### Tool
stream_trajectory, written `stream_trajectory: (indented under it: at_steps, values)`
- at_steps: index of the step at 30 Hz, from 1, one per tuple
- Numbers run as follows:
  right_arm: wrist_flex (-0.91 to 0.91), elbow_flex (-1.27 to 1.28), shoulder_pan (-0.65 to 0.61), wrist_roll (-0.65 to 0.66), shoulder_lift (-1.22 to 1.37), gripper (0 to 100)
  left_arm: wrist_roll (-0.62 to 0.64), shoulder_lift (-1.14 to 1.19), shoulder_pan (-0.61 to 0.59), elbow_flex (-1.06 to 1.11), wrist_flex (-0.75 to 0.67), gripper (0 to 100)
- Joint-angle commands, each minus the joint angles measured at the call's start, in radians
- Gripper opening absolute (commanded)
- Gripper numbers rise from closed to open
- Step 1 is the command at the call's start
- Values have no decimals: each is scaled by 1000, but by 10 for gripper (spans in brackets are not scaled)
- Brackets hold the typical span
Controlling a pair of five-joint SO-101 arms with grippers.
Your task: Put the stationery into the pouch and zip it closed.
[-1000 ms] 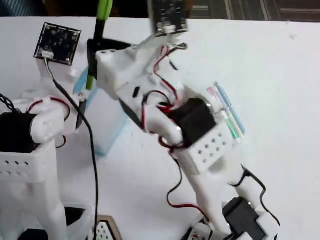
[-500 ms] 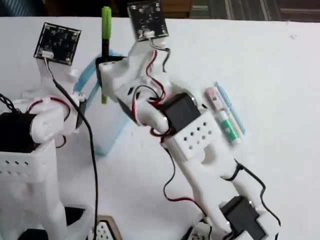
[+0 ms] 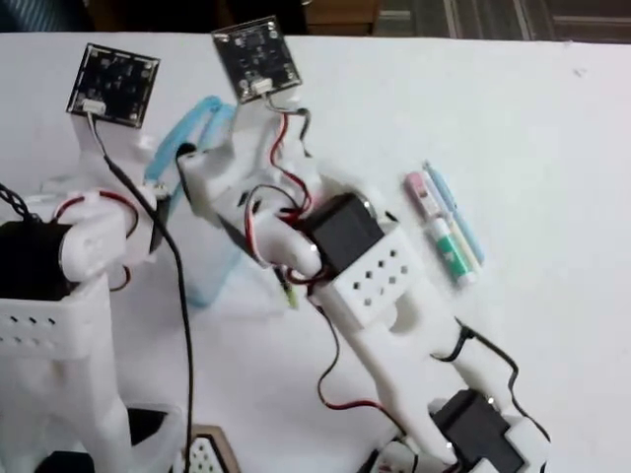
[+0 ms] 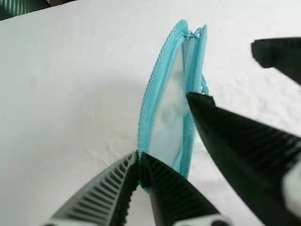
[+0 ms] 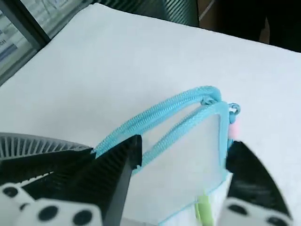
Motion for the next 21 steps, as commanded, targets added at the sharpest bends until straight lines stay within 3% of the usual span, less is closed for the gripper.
stream_trajectory:
  at_steps: [1,7,13,16,21]
  values:
    - [4,-11,-2,12,-77,315,0,58,1,15,6,24]
    - [4,-11,15,12,-188,315,0,58,1,15,-6,24]
    - [30,-2,255,12,-232,315,0,58,-1,15,-8,24]
    - [85,43,358,12,-162,314,-2,58,-1,15,-8,24]
    - [90,150,369,3,111,314,-2,58,2,15,-8,24]
